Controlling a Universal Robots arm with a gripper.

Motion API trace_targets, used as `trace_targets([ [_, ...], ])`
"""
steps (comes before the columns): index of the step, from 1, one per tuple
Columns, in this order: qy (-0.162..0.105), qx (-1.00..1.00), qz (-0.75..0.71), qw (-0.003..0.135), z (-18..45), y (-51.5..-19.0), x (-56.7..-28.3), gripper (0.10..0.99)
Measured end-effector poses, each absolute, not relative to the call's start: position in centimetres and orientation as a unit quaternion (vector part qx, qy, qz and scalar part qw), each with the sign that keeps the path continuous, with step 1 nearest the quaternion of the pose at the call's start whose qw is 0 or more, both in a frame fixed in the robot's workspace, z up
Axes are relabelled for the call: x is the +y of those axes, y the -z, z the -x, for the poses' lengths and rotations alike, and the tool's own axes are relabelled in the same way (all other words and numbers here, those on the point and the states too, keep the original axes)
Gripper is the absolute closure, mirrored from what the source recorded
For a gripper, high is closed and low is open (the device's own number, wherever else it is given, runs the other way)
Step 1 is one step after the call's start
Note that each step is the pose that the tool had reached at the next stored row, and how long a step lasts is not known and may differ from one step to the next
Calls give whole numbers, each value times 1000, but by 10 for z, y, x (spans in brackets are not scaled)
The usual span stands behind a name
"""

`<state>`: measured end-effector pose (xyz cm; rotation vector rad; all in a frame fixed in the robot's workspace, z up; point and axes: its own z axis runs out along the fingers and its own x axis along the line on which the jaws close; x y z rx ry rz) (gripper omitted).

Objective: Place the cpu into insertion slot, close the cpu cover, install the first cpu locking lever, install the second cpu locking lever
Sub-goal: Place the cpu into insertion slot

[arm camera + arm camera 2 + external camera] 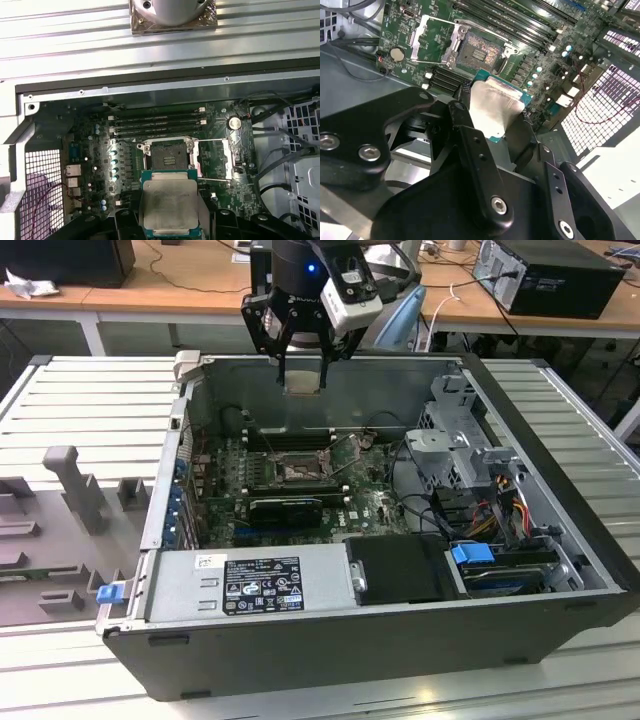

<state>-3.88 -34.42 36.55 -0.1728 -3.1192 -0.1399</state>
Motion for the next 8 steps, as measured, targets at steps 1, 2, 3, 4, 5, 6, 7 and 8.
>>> trace_targets([
  [1, 45, -997, 59, 7, 39, -365, -344, 561],
  [2, 45, -997, 60, 7, 39, -364, -344, 561],
  [3, 45, -997, 60, 7, 39, -364, -344, 561],
  [4, 45, -997, 60, 7, 39, -364, -344, 561],
  [5, 45, -997, 60, 7, 39, -364, -344, 561],
  [6, 45, -997, 60, 7, 39, -364, -344, 561],
  [7, 45, -997, 64, 7, 39, -364, -344, 561],
  [8, 45, -997, 66, 7, 39, -363, -344, 561],
])
